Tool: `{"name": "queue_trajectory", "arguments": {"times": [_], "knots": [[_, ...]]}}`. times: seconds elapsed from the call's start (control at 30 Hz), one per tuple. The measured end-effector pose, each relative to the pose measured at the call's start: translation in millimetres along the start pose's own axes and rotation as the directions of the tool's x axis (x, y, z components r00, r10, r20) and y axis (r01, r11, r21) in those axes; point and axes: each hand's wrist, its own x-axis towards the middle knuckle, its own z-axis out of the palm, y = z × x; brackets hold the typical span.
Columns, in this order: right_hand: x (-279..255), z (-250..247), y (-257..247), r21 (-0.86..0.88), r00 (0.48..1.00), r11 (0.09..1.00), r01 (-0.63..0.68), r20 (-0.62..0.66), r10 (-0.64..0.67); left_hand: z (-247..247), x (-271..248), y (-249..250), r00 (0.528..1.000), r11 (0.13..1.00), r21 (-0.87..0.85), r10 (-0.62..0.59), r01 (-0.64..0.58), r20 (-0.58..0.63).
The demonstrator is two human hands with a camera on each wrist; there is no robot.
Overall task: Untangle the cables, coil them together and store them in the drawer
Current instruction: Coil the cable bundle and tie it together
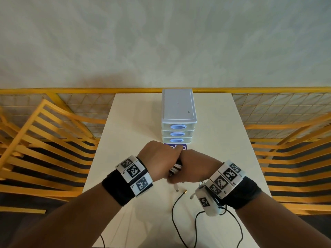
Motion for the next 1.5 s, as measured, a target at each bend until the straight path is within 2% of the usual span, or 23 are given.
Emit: {"name": "queue_trajectory", "arguments": {"times": [0.17, 0.47, 0.53, 0.63, 0.67, 0.7, 0.73, 0.8, 0.83, 0.87, 0.93, 1.0, 1.03, 1.07, 1.13, 1.17, 1.23, 1.4, 1.5], "knots": [[-2.0, -0.6, -0.5, -0.079, 1.000, 0.997, 0.003, -0.013, -0.004, 0.7, 3.7, 2.5, 1.000, 0.999, -0.042, -0.018, 0.017, -0.023], [0.9, 4.5, 2.3, 0.085, 0.989, 0.994, -0.067, 0.139, 0.055, 10.7, 2.0, 0.0, 1.000, 0.992, -0.124, -0.002, 0.004, 0.016], [2.2, 4.4, 3.9, 0.135, 0.990, 0.989, -0.064, 0.132, 0.046, 7.3, -1.0, -4.5, 0.999, 0.989, -0.145, 0.008, -0.013, -0.035], [0.0, 0.3, 12.2, 0.218, 0.996, 0.974, -0.055, 0.082, 0.038, 4.3, -10.0, -24.5, 0.979, 0.980, -0.194, 0.004, -0.044, -0.206], [-1.3, -2.3, 16.0, 0.278, 0.997, 0.959, -0.060, 0.059, 0.045, 4.0, -15.6, -33.4, 0.962, 0.965, -0.262, -0.038, -0.035, -0.269], [-3.4, -5.0, 19.3, 0.350, 0.998, 0.935, -0.062, 0.031, 0.055, 5.0, -21.5, -42.5, 0.940, 0.925, -0.380, -0.119, -0.012, -0.319], [-5.8, -9.0, 21.9, 0.412, 0.998, 0.909, -0.063, 0.003, 0.068, 5.3, -26.9, -49.7, 0.914, 0.846, -0.532, -0.231, 0.019, -0.335], [-9.3, -16.5, 27.5, 0.492, 0.996, 0.870, -0.026, -0.064, 0.066, 13.5, -32.9, -57.7, 0.859, 0.592, -0.801, -0.452, 0.086, -0.242], [-10.3, -20.4, 28.1, 0.507, 0.995, 0.862, 0.012, -0.095, 0.042, 21.0, -31.6, -59.4, 0.851, 0.457, -0.883, -0.503, 0.110, -0.154], [-10.4, -23.2, 28.2, 0.511, 0.992, 0.858, 0.056, -0.123, 0.008, 27.6, -29.1, -57.8, 0.868, 0.332, -0.935, -0.493, 0.123, -0.061], [-8.4, -27.3, 26.7, 0.520, 0.986, 0.845, 0.124, -0.159, -0.047, 41.2, -20.8, -45.5, 0.939, 0.122, -0.990, -0.344, 0.070, 0.024], [-6.3, -28.5, 20.0, 0.509, 0.983, 0.845, 0.166, -0.154, -0.101, 47.2, -10.4, -22.9, 0.982, -0.071, -0.996, -0.184, -0.059, -0.046], [-5.8, -28.3, 15.3, 0.493, 0.980, 0.848, 0.192, -0.136, -0.143, 47.8, -4.3, -12.2, 0.986, -0.174, -0.976, -0.121, -0.133, -0.113], [-4.5, -27.0, 11.9, 0.467, 0.976, 0.857, 0.216, -0.115, -0.184, 46.1, 0.0, -3.1, 0.982, -0.285, -0.940, -0.087, -0.187, -0.169], [-1.1, -21.0, 5.4, 0.419, 0.970, 0.876, 0.239, -0.068, -0.232, 39.1, 4.6, 6.8, 0.971, -0.457, -0.857, -0.116, -0.238, -0.208], [0.2, -18.8, 2.6, 0.411, 0.973, 0.883, 0.226, -0.051, -0.225, 36.4, 5.7, 8.6, 0.968, -0.506, -0.825, -0.140, -0.251, -0.208], [1.6, -16.5, 0.8, 0.399, 0.979, 0.895, 0.198, -0.033, -0.202, 32.3, 6.1, 8.5, 0.967, -0.526, -0.812, -0.169, -0.251, -0.190], [2.6, -15.2, -3.1, 0.490, 0.975, 0.849, 0.200, -0.014, -0.222, 26.8, -1.3, 7.2, 0.962, -0.465, -0.851, -0.227, -0.244, -0.152], [4.3, -13.0, -0.9, 0.541, 0.975, 0.819, 0.190, -0.009, -0.221, 21.5, -6.3, 5.5, 0.927, -0.364, -0.883, -0.330, -0.297, -0.176]]}}
